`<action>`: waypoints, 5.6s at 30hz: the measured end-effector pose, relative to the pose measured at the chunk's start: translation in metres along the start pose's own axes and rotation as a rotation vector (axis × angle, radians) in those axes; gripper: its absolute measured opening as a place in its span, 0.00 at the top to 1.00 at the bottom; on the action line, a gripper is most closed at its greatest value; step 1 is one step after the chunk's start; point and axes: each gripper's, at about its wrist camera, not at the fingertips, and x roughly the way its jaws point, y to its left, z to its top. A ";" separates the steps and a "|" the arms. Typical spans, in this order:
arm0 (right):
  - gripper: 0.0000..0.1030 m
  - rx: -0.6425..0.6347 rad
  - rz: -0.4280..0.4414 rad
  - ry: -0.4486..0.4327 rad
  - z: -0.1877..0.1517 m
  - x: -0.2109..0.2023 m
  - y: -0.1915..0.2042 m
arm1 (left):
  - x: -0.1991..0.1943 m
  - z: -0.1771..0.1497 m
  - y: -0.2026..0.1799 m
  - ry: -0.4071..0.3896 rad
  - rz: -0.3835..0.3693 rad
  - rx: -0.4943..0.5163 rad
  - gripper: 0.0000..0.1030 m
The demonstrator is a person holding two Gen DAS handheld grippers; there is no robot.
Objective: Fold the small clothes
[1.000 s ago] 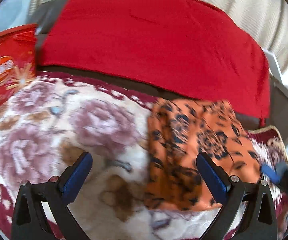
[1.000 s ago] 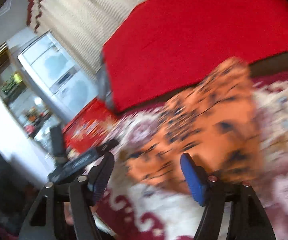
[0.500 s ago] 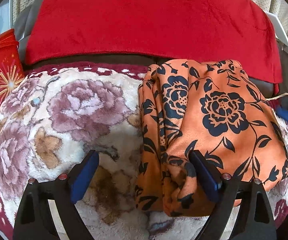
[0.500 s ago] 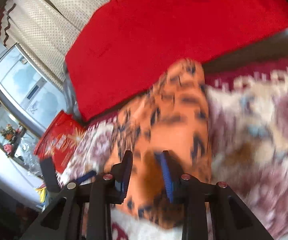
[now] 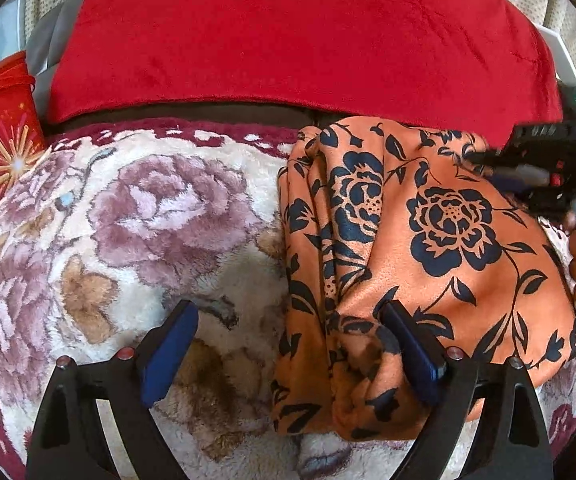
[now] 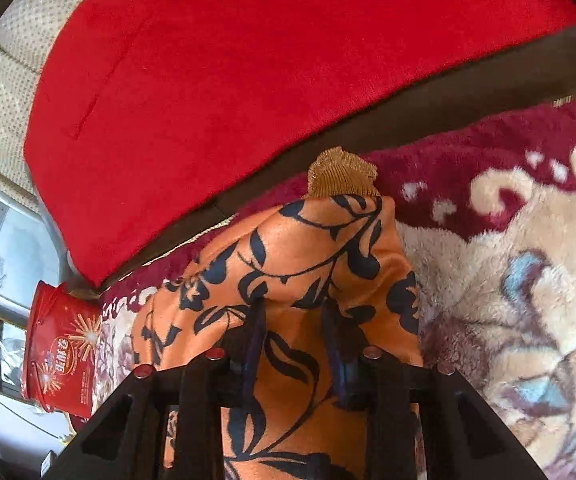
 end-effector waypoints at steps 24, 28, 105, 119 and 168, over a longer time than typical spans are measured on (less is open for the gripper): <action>0.66 -0.185 0.143 0.042 -0.019 -0.002 0.059 | -0.006 -0.006 -0.004 -0.026 0.042 0.050 0.09; 0.66 -0.226 0.090 -0.007 -0.036 -0.047 0.043 | -0.007 -0.007 -0.004 -0.027 0.043 0.047 0.09; 0.46 -0.191 0.360 -0.108 -0.122 -0.110 -0.051 | -0.028 -0.011 -0.037 -0.103 0.187 0.127 0.09; 0.45 -0.189 0.391 -0.248 -0.115 -0.143 -0.057 | -0.057 0.002 -0.032 -0.230 0.185 0.052 0.09; 0.45 -0.207 0.371 -0.225 -0.120 -0.140 -0.053 | -0.049 0.000 -0.037 -0.190 0.167 0.093 0.09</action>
